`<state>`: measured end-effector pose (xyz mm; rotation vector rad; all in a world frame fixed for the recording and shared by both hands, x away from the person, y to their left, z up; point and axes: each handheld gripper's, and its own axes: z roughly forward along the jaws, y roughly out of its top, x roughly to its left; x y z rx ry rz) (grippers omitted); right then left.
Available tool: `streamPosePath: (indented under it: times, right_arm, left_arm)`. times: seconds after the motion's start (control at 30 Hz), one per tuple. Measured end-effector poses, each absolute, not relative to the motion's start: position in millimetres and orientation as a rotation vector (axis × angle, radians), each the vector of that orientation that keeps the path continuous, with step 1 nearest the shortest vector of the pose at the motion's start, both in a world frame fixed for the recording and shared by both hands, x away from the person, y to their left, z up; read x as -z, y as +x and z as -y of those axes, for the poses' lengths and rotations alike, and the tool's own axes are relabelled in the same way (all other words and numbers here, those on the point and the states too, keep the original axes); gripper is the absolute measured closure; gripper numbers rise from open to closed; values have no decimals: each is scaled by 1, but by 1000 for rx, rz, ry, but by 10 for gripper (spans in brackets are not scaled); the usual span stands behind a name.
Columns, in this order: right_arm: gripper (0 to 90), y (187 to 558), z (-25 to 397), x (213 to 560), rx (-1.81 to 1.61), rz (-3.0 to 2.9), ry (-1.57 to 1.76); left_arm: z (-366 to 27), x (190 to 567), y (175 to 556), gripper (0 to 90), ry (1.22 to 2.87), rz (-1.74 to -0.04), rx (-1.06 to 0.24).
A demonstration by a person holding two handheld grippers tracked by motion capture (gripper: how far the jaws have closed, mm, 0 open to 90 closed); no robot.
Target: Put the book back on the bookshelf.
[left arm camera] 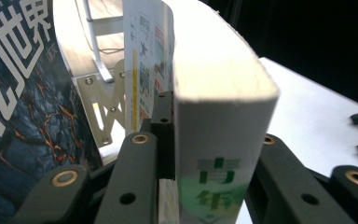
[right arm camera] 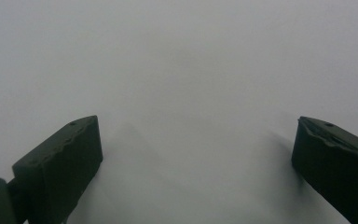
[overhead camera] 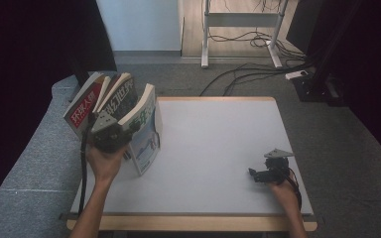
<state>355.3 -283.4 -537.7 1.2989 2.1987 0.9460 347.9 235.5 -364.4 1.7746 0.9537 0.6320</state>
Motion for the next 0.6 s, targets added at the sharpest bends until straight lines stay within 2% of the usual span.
streamPosePath:
  times: [0.23, 0.43, 0.6]
  right_arm:
    - [14, 355, 283, 538, -946, -2199, 1299]
    - [15, 355, 283, 538, -946, -2198, 1298]
    - [15, 355, 283, 538, -946, -2198, 1297]
  left_arm:
    - [-227, 368, 344, 693, 1790, -930, -645]
    - [-224, 368, 340, 573, 1818, -920, -634]
    - [-223, 373, 336, 508, 1847, -902, -618]
